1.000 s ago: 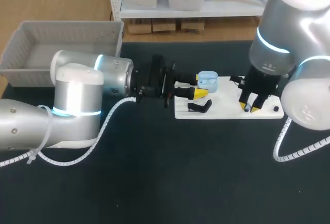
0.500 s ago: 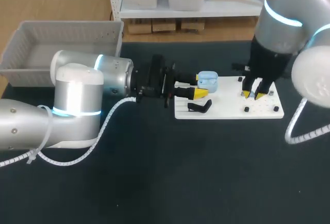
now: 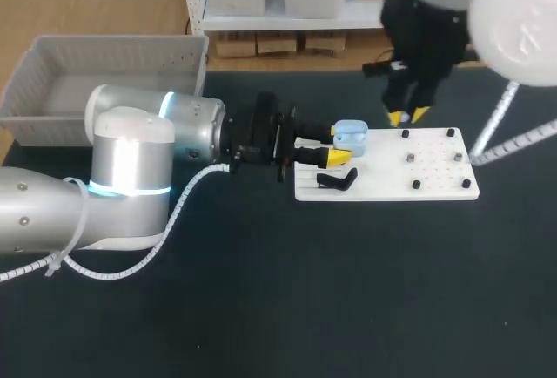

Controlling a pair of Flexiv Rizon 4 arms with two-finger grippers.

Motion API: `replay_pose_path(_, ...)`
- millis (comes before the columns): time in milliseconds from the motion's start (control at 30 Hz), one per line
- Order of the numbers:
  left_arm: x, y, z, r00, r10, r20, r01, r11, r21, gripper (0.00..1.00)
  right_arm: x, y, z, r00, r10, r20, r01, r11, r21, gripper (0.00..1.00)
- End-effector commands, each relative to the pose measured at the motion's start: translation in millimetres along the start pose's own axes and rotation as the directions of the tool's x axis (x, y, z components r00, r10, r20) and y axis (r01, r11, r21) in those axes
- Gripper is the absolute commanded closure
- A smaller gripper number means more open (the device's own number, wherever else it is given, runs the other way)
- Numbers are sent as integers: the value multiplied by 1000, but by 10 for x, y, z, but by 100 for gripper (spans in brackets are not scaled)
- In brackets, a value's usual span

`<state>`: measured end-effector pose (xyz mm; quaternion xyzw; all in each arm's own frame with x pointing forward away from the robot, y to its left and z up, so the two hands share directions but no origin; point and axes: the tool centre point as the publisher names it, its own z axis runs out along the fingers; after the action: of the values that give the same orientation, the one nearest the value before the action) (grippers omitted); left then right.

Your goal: Pick up each earbud case from the left stands, insert the matching earbuds, close the lid, and place the case in the box.

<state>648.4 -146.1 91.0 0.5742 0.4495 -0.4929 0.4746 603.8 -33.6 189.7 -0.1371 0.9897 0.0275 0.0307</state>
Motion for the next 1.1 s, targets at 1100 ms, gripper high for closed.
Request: replay_pose_path(1100, 2, -21, 1, 1000, 4, 1, -4, 1000, -8, 100, -282, 364, 196, 981, -173, -90, 177, 983, 41, 100)
